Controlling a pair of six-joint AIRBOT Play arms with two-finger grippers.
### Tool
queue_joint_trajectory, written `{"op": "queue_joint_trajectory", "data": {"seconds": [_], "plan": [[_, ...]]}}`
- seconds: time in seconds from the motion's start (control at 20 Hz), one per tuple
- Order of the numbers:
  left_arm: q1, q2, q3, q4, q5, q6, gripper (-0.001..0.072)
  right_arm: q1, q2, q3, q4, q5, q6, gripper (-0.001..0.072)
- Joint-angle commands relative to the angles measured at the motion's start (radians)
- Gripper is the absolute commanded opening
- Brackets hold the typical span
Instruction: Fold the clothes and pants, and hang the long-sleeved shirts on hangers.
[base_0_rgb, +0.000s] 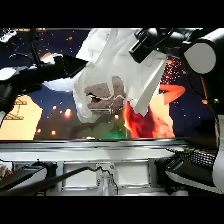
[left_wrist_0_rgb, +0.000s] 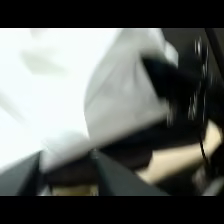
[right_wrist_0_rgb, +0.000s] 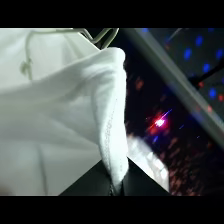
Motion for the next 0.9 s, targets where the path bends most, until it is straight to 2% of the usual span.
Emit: {"op": "queue_joint_trajectory", "data": {"seconds": [0.0, 0.1, 0.25, 0.45, 0.55, 0.65, 0.85], "plan": [[-0.058, 0.014, 0.000, 0.077, -0.056, 0.012, 0.0372, -0.002, 0.023, 0.024, -0.040, -0.061, 0.033, 0.0020], [-0.066, 0.016, -0.001, 0.084, -0.067, 0.012, 0.0365, -0.005, 0.050, 0.023, -0.077, -0.056, 0.041, 0.0020], [-0.062, 0.047, -0.001, 0.085, -0.071, 0.012, 0.0358, -0.070, 0.098, 0.023, -0.163, -0.057, 0.132, 0.0020], [-0.061, 0.137, -0.001, 0.184, -0.063, 0.011, 0.0358, -0.283, 0.153, 0.023, -0.317, -0.060, 0.362, 0.0020], [-0.061, 0.176, -0.001, 0.263, -0.060, 0.000, 0.0357, -0.434, 0.179, 0.024, -0.328, -0.072, 0.540, 0.0020], [-0.061, 0.200, -0.001, 0.316, -0.059, -0.032, 0.0356, -0.558, 0.198, 0.023, -0.328, -0.074, 0.661, 0.0020], [-0.061, 0.227, -0.002, 0.317, -0.060, -0.042, 0.0355, -0.716, 0.229, 0.049, -0.344, -0.071, 0.687, 0.0020]]}}
